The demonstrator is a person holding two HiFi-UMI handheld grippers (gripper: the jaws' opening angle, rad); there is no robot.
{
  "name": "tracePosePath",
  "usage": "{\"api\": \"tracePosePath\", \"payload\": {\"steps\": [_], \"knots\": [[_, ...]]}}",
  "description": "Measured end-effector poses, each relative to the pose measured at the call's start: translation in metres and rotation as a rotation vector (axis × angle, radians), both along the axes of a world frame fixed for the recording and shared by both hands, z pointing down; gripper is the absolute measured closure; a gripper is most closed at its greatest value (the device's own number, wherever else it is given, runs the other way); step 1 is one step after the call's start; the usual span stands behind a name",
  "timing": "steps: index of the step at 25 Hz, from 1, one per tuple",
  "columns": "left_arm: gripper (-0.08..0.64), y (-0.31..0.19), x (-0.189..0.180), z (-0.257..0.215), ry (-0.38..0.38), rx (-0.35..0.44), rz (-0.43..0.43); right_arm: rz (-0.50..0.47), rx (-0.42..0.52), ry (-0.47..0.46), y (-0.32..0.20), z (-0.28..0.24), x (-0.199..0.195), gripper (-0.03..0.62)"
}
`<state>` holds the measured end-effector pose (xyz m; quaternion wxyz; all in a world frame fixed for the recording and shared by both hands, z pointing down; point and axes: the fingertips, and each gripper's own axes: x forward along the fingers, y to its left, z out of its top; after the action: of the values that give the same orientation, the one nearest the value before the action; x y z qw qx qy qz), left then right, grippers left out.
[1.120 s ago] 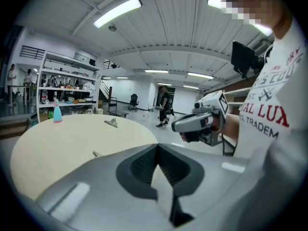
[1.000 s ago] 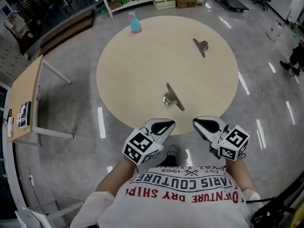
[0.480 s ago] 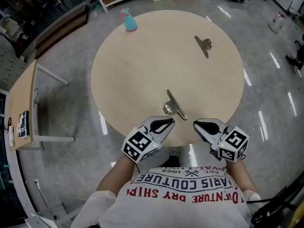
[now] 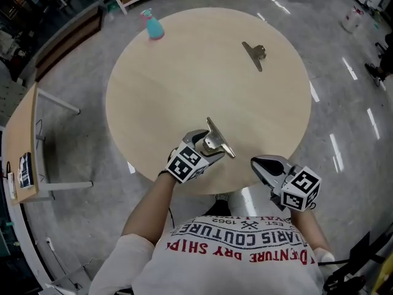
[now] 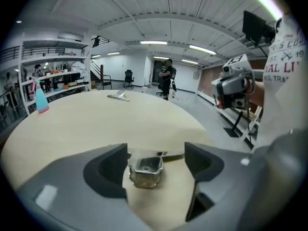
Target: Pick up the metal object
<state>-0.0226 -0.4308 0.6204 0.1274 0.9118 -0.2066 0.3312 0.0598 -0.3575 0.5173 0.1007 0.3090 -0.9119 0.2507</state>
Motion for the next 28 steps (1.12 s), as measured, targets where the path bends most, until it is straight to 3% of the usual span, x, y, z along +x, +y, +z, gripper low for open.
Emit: {"api": "tracePosePath", "payload": {"steps": [5,11,13,24,28], "knots": [[0.187,-0.005,0.003,0.030,-0.067,-0.057,0.035,0.032,-0.021,-0.006,-0.007,0.007,0.013,0.592],[0.221,-0.007,-0.001,0.048,-0.152,-0.053,0.053,0.044,-0.038,-0.023,-0.013,0.009,0.019,0.592],[0.270,-0.010,-0.001,0.048,-0.151,-0.053,0.040,0.046,-0.044,-0.026,-0.014,0.013,0.020,0.592],[0.275,-0.014,0.002,0.048,-0.124,-0.031,0.026,0.052,-0.063,-0.016,-0.008,0.026,0.023,0.592],[0.276,-0.007,0.005,0.023,-0.083,0.016,0.023,0.052,-0.047,0.012,0.000,0.020,0.023,0.592]]}}
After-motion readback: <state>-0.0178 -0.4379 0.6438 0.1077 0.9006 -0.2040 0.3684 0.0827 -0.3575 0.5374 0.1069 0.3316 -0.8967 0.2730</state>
